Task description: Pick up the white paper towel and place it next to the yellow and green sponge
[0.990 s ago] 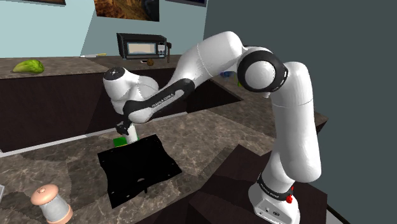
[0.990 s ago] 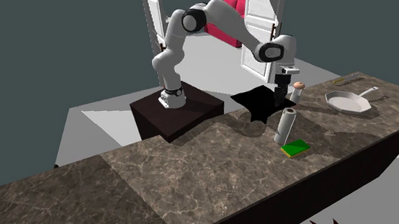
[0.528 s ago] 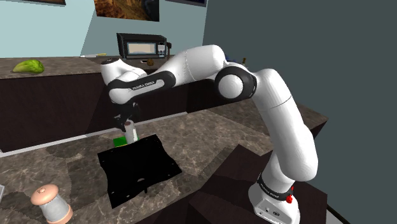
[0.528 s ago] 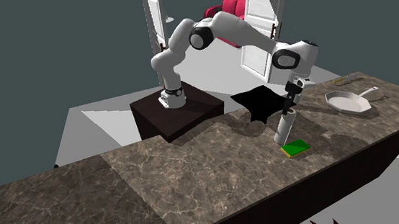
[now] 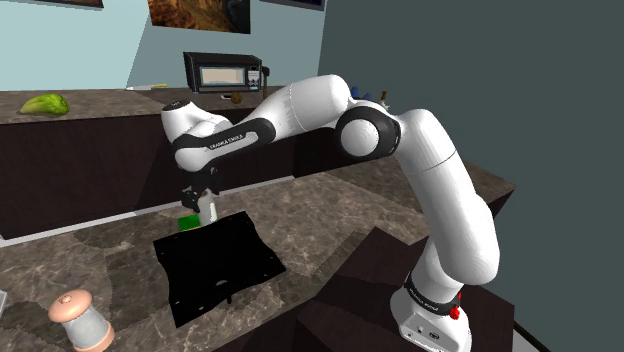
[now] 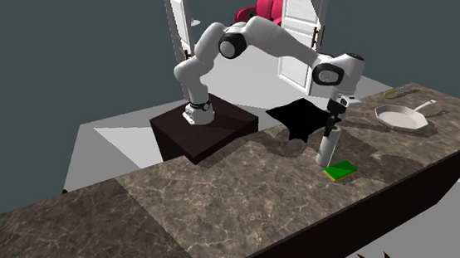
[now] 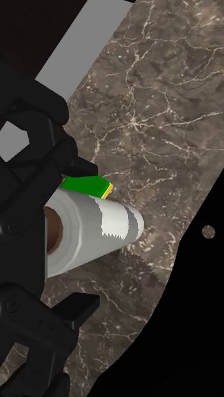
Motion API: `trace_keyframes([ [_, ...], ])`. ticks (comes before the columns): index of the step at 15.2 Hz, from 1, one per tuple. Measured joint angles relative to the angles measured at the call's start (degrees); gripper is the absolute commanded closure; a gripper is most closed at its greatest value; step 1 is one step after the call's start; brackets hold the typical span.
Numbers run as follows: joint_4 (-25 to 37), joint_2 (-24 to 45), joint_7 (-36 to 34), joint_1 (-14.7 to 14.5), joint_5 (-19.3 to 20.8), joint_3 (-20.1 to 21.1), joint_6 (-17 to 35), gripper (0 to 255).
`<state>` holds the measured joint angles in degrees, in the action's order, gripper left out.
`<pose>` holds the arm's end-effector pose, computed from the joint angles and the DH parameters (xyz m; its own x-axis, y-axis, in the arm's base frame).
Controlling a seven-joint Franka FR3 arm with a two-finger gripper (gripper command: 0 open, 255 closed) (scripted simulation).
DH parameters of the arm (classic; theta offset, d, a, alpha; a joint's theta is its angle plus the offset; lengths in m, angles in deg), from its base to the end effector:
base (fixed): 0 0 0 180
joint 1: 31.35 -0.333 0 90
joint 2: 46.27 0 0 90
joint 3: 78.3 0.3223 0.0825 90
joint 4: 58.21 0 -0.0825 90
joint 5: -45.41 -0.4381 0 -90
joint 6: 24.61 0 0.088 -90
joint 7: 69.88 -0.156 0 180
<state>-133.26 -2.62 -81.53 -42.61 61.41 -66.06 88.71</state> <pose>0.7389 0.2576 0.2172 0.9616 0.2685 -0.0570 0.2734 -0.9551 0.1139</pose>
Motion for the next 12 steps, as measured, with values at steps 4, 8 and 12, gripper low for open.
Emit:
trace_keyframes([
  [4,0.00,0.00,0.00,0.00,-0.01,0.01,0.03,255],
  [8,-0.01,0.01,0.00,0.00,0.00,0.00,0.02,255],
  [12,-0.01,0.02,0.00,0.00,0.00,0.00,0.02,255],
])
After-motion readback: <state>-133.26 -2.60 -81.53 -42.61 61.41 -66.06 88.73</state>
